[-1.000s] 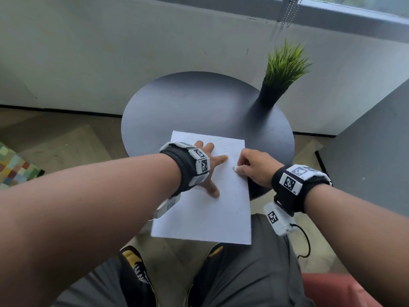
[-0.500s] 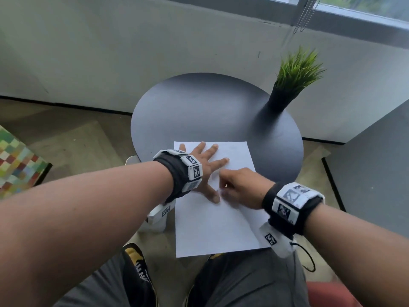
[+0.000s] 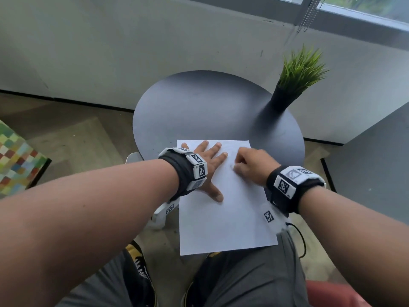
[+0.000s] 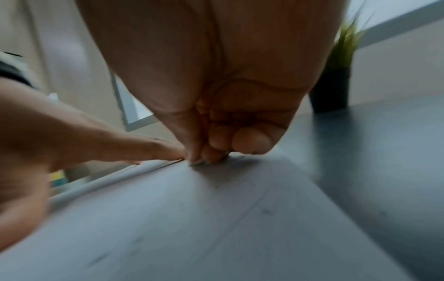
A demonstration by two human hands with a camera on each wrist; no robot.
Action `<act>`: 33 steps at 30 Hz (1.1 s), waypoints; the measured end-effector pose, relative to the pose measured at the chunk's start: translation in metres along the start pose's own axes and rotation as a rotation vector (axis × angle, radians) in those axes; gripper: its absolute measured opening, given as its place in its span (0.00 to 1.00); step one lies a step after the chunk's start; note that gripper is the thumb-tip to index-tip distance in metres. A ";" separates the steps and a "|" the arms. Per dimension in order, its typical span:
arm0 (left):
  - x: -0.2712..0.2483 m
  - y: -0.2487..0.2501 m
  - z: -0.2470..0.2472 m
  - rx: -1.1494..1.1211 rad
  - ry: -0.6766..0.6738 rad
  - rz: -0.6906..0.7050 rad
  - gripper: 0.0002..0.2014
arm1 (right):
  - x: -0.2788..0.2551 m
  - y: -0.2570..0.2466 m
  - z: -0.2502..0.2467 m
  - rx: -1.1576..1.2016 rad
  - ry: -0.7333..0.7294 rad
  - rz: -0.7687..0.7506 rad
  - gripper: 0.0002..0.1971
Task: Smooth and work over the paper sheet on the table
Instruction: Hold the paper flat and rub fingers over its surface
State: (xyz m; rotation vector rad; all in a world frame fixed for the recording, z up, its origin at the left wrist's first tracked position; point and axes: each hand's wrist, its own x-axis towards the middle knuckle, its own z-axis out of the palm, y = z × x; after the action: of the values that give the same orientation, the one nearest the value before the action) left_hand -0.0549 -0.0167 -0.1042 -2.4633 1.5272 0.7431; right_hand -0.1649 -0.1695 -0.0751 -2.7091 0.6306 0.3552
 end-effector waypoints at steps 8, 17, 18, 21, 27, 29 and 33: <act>-0.001 0.001 -0.001 0.006 0.006 0.001 0.68 | -0.012 -0.020 0.011 -0.038 -0.134 -0.246 0.05; -0.002 0.000 0.000 -0.017 0.016 -0.001 0.68 | -0.018 -0.033 0.019 0.006 -0.147 -0.266 0.07; -0.002 0.000 0.000 -0.017 0.014 -0.002 0.68 | -0.017 -0.030 0.015 0.001 -0.172 -0.258 0.07; -0.002 0.000 0.000 -0.015 0.013 0.002 0.68 | 0.006 -0.008 -0.001 0.008 0.014 -0.005 0.07; -0.002 -0.002 0.002 -0.037 0.028 0.000 0.68 | -0.010 -0.032 0.022 0.036 -0.057 -0.210 0.07; -0.002 -0.001 0.001 -0.027 0.024 0.002 0.68 | -0.010 -0.026 0.015 0.033 -0.093 -0.213 0.04; -0.003 -0.003 -0.002 0.001 0.044 0.008 0.67 | 0.005 0.007 0.002 0.075 -0.007 -0.013 0.08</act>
State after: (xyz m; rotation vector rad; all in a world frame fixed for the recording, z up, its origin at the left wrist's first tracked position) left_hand -0.0524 -0.0132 -0.1012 -2.4902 1.5524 0.6934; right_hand -0.1640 -0.1770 -0.0801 -2.6381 0.6121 0.3315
